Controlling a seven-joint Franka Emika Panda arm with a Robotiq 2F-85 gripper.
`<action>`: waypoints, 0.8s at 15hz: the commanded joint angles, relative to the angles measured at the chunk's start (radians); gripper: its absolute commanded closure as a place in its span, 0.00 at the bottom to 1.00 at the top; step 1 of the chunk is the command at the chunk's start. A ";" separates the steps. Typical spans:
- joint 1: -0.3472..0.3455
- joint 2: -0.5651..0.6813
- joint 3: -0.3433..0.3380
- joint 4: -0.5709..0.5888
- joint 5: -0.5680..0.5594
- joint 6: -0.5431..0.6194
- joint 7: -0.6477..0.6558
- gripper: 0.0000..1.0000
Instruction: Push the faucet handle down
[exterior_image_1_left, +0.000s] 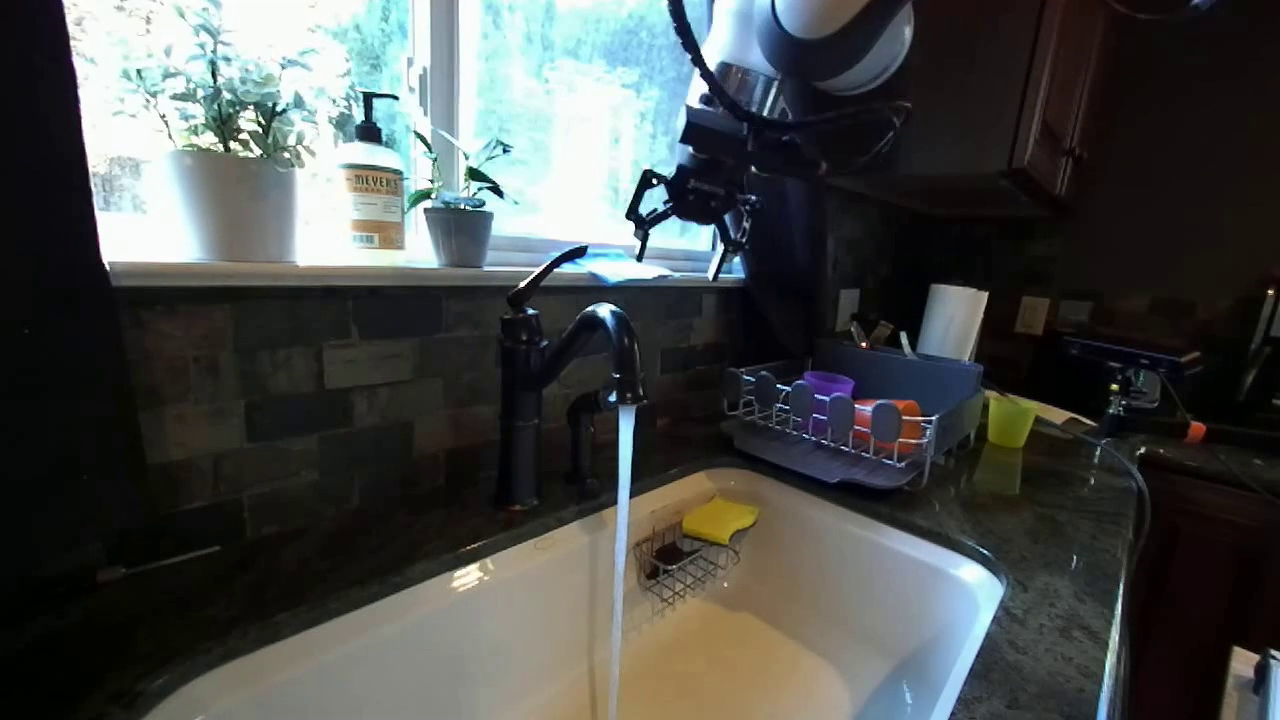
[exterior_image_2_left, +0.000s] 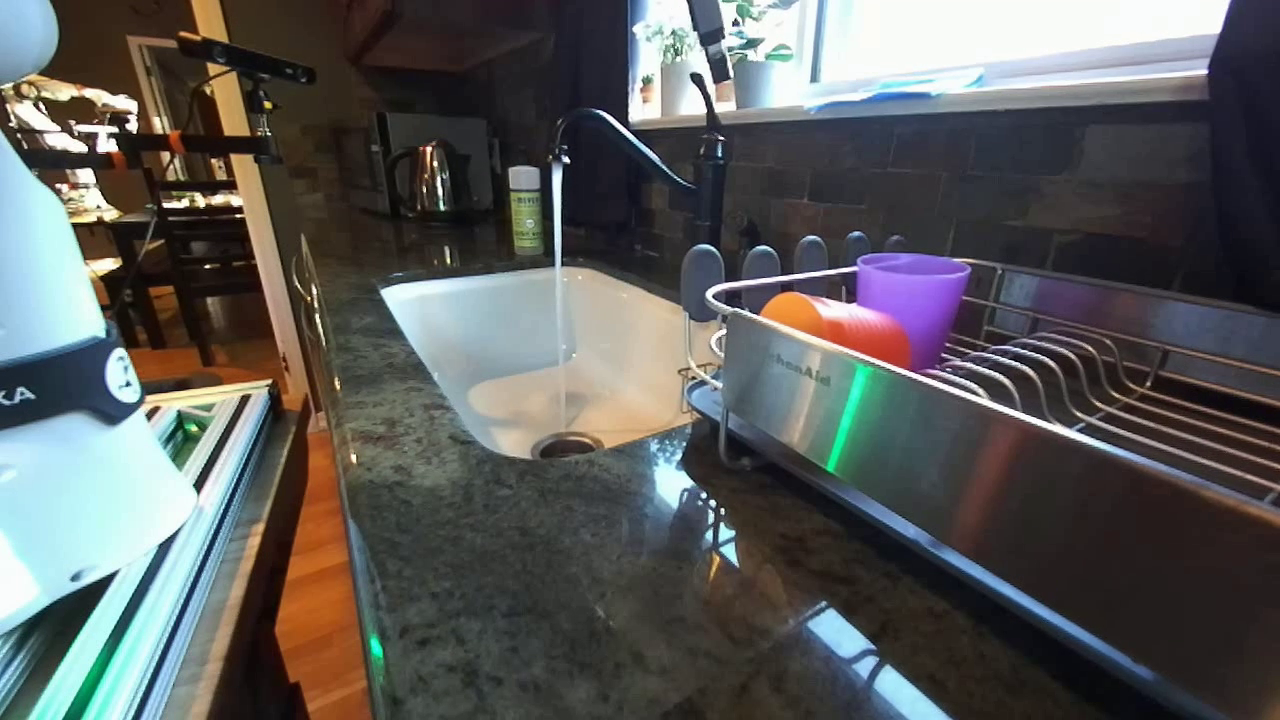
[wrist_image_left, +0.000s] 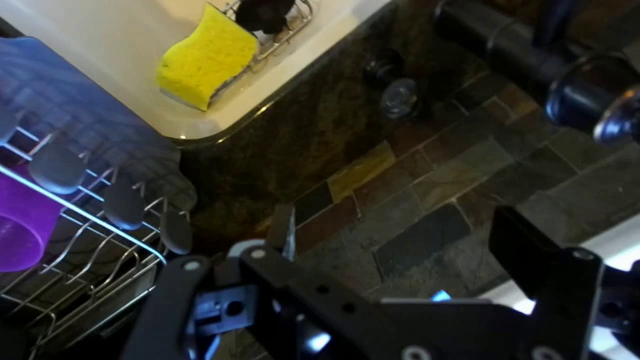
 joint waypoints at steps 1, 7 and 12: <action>0.035 0.132 -0.039 0.178 -0.020 -0.025 0.105 0.00; 0.086 0.233 -0.049 0.293 0.298 -0.020 -0.111 0.00; 0.119 0.190 -0.054 0.303 0.406 -0.118 -0.155 0.00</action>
